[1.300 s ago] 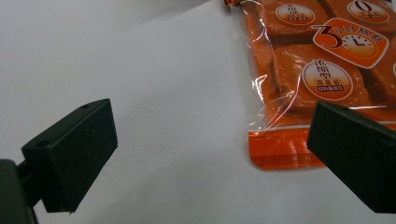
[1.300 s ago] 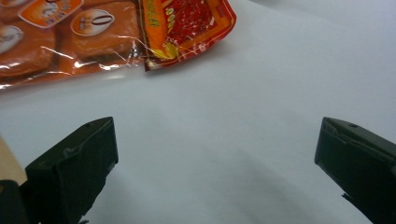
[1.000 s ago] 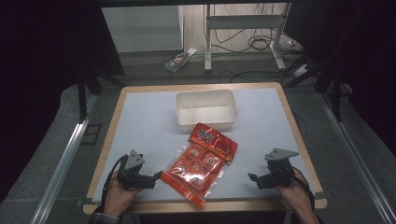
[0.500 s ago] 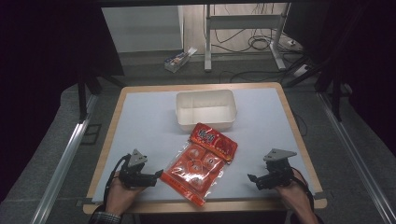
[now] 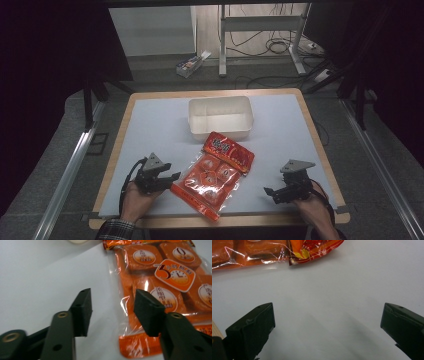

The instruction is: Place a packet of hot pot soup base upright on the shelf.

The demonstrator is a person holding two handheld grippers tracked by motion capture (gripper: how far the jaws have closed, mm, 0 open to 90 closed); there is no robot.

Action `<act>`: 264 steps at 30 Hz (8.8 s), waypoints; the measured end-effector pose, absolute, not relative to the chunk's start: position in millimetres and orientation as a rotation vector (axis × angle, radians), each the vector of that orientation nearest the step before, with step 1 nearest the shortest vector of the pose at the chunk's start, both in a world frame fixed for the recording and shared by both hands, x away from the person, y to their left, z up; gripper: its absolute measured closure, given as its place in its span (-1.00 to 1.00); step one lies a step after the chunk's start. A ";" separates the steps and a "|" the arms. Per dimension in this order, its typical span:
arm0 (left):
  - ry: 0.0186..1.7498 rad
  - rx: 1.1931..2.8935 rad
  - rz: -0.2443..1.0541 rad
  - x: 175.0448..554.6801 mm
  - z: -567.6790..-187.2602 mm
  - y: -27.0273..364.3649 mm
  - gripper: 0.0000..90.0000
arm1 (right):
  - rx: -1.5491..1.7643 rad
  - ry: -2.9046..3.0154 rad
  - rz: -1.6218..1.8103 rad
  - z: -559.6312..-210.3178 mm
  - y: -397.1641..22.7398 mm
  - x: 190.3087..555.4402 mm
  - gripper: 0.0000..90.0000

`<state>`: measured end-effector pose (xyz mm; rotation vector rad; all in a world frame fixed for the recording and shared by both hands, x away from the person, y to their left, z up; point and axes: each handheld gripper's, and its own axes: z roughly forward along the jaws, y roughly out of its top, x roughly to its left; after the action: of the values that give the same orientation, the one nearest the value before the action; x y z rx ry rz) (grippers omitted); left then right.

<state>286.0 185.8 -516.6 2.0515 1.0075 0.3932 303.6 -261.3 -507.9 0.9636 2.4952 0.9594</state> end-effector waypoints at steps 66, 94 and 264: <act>0.854 2.269 0.326 384.0 -526.8 65.1 1.00 | 1.009 2.518 0.891 -514.0 -263.8 309.4 -0.99; 0.762 2.290 0.281 379.4 -516.3 30.8 0.99 | 0.996 2.506 0.934 -510.0 -266.1 306.9 -0.99; 0.913 2.074 0.596 251.0 -519.3 190.8 -0.97 | 0.597 2.574 0.945 -255.6 -129.6 516.1 0.98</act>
<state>251.0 190.8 -519.3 2.0742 0.9126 0.5957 516.1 -129.6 -255.6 0.5973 2.5739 0.9449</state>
